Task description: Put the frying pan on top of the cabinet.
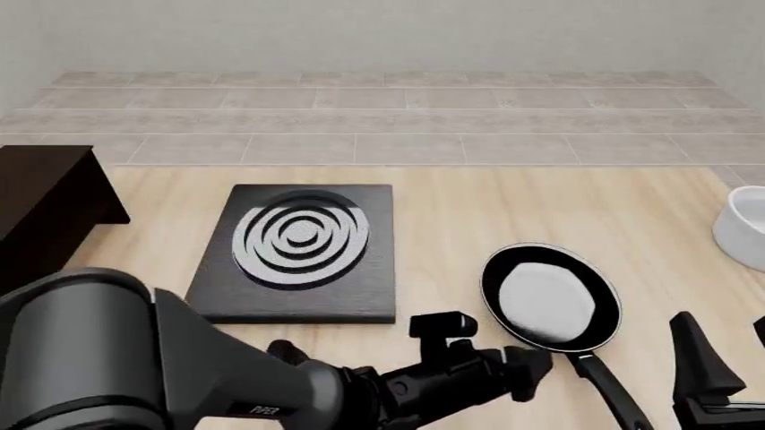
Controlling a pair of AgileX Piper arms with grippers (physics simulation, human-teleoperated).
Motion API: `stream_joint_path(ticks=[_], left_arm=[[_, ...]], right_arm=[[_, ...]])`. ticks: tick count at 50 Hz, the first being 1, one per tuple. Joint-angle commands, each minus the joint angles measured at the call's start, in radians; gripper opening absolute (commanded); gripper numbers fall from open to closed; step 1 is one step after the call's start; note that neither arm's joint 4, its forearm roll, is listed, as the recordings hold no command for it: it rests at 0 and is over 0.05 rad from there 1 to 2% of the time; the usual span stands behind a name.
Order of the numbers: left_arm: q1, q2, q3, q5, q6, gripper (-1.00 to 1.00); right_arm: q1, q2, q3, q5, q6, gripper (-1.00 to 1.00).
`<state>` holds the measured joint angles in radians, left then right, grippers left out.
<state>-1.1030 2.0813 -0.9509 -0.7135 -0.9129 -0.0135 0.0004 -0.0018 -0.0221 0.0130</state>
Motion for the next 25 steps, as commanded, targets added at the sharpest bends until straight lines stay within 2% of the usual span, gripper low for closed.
stream_joint_path(ticks=[1,25], left_arm=[[-0.051,0.071,-0.052,0.022,-0.059,1.00],[-0.099,0.135,-0.121,0.035,-0.097,1.00]], right_arm=[[-0.001,0.000,0.001,-0.002,0.001,1.00],[-0.003,0.000,-0.001,-0.002,0.008,1.00]])
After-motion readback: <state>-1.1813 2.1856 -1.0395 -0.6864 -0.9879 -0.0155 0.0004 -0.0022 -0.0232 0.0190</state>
